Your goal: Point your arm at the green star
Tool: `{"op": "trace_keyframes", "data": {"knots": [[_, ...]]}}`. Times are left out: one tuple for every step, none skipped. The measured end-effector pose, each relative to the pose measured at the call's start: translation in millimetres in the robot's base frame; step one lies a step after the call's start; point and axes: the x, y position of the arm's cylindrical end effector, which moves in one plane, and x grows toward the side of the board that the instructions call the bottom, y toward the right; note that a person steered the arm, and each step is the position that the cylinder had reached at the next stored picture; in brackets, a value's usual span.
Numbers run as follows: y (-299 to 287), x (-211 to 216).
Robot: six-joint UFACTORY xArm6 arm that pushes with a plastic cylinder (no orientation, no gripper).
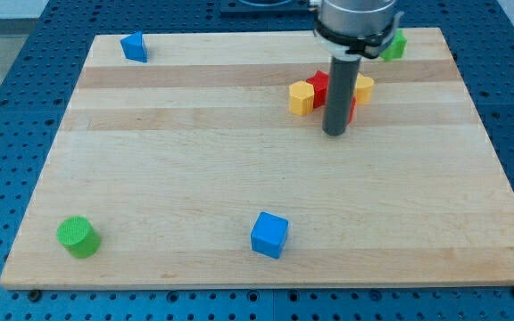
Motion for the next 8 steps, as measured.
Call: {"op": "trace_keyframes", "data": {"knots": [[16, -5], [25, -9], [46, -9], [68, -19], [89, -45], [115, -65], [133, -100], [153, -131]]}}
